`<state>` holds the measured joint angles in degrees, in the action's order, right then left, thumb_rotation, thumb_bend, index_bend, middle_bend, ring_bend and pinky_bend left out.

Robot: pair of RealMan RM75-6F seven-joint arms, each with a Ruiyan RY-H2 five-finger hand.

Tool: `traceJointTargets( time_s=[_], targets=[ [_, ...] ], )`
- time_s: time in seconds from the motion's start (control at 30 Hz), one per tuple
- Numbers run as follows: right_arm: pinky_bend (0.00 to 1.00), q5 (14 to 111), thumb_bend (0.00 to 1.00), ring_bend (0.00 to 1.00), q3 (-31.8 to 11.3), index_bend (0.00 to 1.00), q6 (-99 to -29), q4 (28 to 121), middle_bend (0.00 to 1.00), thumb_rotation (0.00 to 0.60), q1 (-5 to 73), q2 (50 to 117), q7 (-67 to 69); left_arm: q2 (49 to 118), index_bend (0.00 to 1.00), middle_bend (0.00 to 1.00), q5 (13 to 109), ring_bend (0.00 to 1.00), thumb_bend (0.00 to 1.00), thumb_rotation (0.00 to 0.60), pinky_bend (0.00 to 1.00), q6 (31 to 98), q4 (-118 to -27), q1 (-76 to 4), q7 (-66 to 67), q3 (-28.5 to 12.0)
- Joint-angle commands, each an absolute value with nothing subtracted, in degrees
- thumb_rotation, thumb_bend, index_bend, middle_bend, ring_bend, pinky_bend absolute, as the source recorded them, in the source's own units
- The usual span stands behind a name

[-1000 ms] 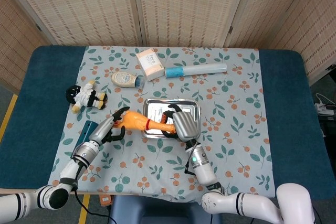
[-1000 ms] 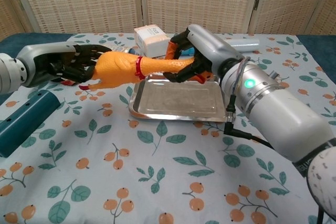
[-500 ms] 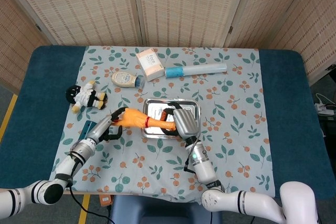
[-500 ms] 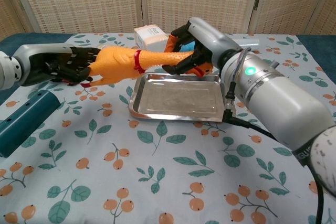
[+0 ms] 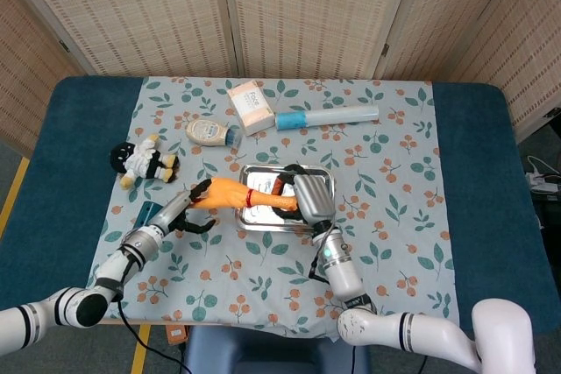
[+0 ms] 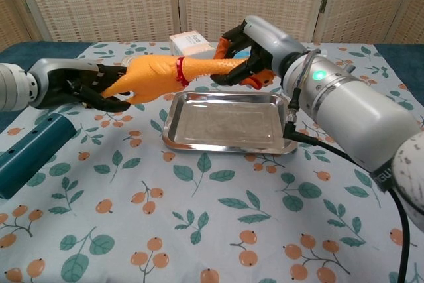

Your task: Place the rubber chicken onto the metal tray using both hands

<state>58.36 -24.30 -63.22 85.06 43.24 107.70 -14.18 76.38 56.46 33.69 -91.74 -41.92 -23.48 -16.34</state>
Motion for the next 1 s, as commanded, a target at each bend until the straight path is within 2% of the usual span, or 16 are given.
traceJointTargets(
  time_s=[0.03,0.37,0.47,0.53,0.57,0.6,0.7,0.77,0.8,0.87,1.0],
  targets=[
    [0.73,58.0,0.29,0.6,-24.1,0.93,-62.9,85.4,0.55,0.6,43.5,107.6,-14.4,77.6,0.0,0.0,56.9,0.0,0.36,0.6,0.05,34.8,-90.5,-42.0,-23.8,-16.6],
    [0.73,57.6,0.29,0.6,-23.2,0.93,-63.2,87.0,0.55,0.6,44.3,108.2,-14.7,79.2,0.0,0.0,53.8,0.0,0.36,0.6,0.05,36.9,-89.0,-43.2,-20.2,-15.9],
    [0.73,57.6,0.29,0.6,-23.1,0.93,-63.5,87.3,0.55,0.6,44.5,108.2,-15.0,79.8,0.01,0.01,51.9,0.0,0.37,0.6,0.1,39.2,-89.2,-43.2,-18.5,-15.9],
    [0.73,57.4,0.29,0.6,-23.1,0.93,-63.8,87.5,0.55,0.6,44.5,108.1,-15.3,79.7,0.14,0.09,50.5,0.05,0.39,0.6,0.19,39.6,-89.9,-43.3,-17.6,-15.9],
    [0.73,57.4,0.29,0.6,-23.0,0.93,-63.9,87.6,0.55,0.6,44.5,108.0,-15.4,79.7,0.27,0.19,49.9,0.12,0.41,0.6,0.26,40.1,-90.1,-43.3,-17.3,-15.9],
    [0.73,57.4,0.29,0.6,-23.0,0.93,-64.0,87.6,0.55,0.6,44.5,108.0,-15.5,79.7,0.39,0.31,49.2,0.22,0.43,0.6,0.34,40.3,-90.3,-43.3,-17.0,-16.0],
    [0.73,57.3,0.29,0.6,-22.7,0.93,-64.4,87.7,0.55,0.6,44.4,107.8,-15.8,79.0,0.67,0.63,47.4,0.51,0.53,0.6,0.6,39.3,-91.3,-43.8,-16.0,-15.6],
    [0.73,57.2,0.29,0.6,-22.6,0.93,-64.6,87.8,0.55,0.6,44.3,107.8,-16.0,78.9,0.79,0.76,46.6,0.62,0.61,0.6,0.73,39.4,-91.7,-44.0,-15.2,-15.4],
    [0.73,57.1,0.29,0.6,-22.6,0.93,-64.7,87.9,0.55,0.6,44.3,107.7,-16.1,79.0,0.84,0.82,46.1,0.68,0.65,0.6,0.79,39.6,-92.0,-44.1,-14.9,-15.4],
    [0.73,56.9,0.29,0.6,-22.5,0.93,-65.0,88.2,0.55,0.6,44.2,107.5,-16.3,79.0,0.87,0.87,45.7,0.74,0.7,0.6,0.86,40.1,-92.8,-44.1,-14.7,-15.5],
    [0.73,56.7,0.29,0.6,-22.4,0.93,-65.5,89.1,0.55,0.6,43.9,106.8,-16.7,80.2,0.91,0.92,46.1,0.78,0.8,0.6,0.91,44.7,-93.7,-43.4,-12.7,-15.4]
  ],
)
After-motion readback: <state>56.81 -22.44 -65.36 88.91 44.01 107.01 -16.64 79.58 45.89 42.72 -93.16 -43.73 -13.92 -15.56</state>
